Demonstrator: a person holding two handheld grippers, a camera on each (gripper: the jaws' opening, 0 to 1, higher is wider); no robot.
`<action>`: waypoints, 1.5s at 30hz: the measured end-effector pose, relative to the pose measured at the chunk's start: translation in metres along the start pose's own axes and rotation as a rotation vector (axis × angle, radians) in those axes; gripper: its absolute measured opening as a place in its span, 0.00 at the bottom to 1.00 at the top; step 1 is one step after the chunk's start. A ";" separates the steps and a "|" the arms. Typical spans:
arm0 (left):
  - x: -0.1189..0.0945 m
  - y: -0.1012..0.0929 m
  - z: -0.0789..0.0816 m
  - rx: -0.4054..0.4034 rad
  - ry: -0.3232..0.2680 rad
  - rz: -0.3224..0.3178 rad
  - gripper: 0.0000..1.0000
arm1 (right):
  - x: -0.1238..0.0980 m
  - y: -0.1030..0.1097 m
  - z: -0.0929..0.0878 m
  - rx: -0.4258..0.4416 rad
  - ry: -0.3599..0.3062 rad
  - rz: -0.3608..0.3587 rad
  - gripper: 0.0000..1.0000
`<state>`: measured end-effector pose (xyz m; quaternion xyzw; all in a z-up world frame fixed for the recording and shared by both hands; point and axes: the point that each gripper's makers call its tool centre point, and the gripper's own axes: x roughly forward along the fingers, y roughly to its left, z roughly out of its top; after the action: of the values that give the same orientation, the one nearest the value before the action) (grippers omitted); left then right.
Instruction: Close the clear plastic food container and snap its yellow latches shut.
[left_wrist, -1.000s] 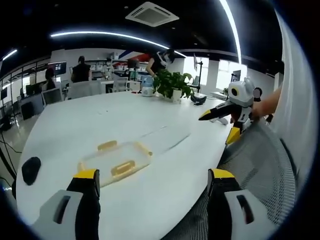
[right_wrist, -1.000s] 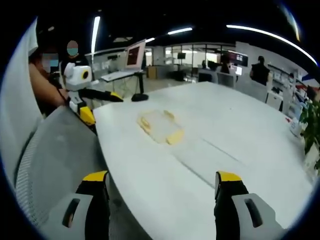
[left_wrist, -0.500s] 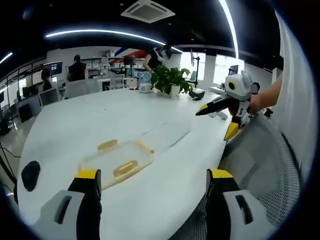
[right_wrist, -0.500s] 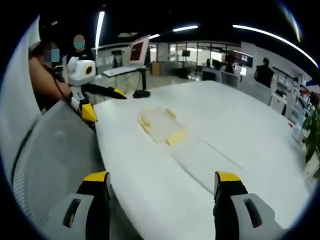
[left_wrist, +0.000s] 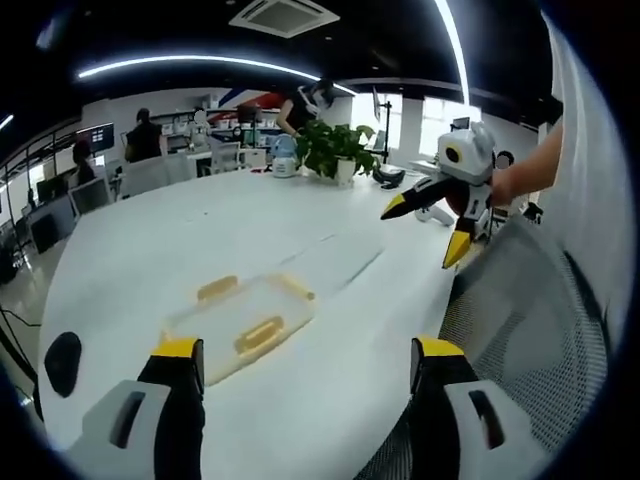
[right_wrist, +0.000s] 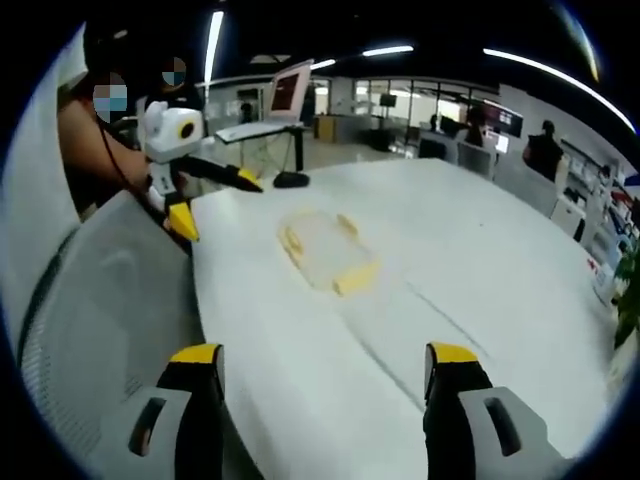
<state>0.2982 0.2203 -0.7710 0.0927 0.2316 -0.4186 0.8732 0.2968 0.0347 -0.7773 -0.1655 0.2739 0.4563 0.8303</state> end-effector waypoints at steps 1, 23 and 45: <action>0.000 0.001 0.000 0.002 0.002 -0.002 0.86 | 0.001 0.000 0.001 -0.004 0.001 0.002 0.82; 0.004 0.024 -0.007 0.057 0.061 -0.021 0.83 | 0.023 -0.009 0.019 -0.067 0.031 0.045 0.76; 0.009 0.050 -0.013 0.129 0.122 -0.044 0.80 | 0.049 -0.017 0.041 -0.157 0.052 0.096 0.72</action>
<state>0.3377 0.2502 -0.7880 0.1687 0.2589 -0.4454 0.8403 0.3450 0.0804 -0.7738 -0.2286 0.2665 0.5113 0.7844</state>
